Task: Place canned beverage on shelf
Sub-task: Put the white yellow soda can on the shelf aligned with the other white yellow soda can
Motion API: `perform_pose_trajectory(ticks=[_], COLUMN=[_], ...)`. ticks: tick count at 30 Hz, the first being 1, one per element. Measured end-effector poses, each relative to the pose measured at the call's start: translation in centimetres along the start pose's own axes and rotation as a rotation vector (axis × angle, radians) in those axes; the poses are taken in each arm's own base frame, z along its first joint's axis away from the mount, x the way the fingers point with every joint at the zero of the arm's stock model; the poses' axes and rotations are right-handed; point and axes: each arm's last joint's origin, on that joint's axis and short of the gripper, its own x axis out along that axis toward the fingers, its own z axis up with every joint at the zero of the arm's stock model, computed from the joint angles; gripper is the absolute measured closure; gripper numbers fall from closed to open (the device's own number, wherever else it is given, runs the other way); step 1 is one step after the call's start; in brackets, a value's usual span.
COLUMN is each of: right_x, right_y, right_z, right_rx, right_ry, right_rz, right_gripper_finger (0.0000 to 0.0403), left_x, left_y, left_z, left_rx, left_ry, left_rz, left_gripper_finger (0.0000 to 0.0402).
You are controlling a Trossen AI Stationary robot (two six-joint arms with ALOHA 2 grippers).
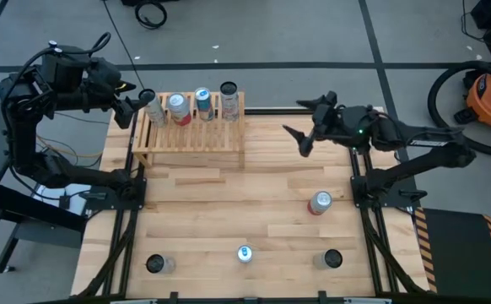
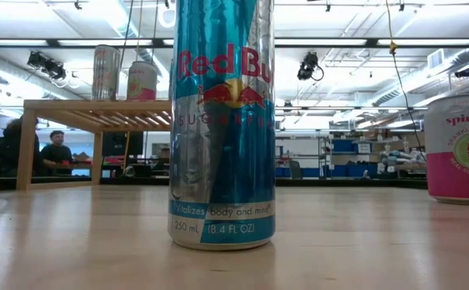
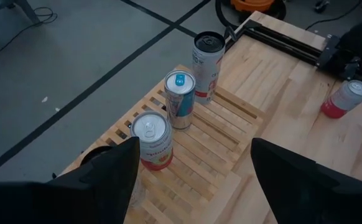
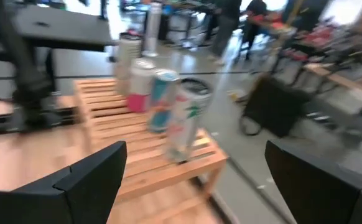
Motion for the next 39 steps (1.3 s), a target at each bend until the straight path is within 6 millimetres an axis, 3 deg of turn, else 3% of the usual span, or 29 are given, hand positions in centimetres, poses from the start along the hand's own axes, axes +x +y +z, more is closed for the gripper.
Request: perform_pose_trajectory(ticks=[7,15,20,27,39], right_x=[-1.8,-2.4,-2.7,-3.5,-5.3], right_y=[0.7,1.5,2.3,3.3,6.7], right_z=[-0.8,-1.7,-2.0,-2.6,-3.7], right_rx=[-0.030,-0.018,0.012,0.065,0.123], right_ry=[0.070,0.158,0.195,0.267,0.402], right_rz=[0.098,0.147,0.274,0.382,0.516], right_gripper_finger=[0.0013,0.0013,0.0013,0.0013,0.0013], left_x=[0.8,4.7,6.3,6.3,6.2], left_y=[-0.6,-2.1,-3.1,-4.2,-8.0], left_z=[-0.4,-2.5,-4.5,-6.5,-6.4], left_rx=[-0.002,0.019,-0.003,-0.057,0.023], left_ry=[0.039,0.135,0.163,0.180,0.123], left_rz=[-0.042,-0.105,-0.149,-0.192,-0.235], left_gripper_finger=[0.0092,0.0092,0.0092,0.0092,0.0092])
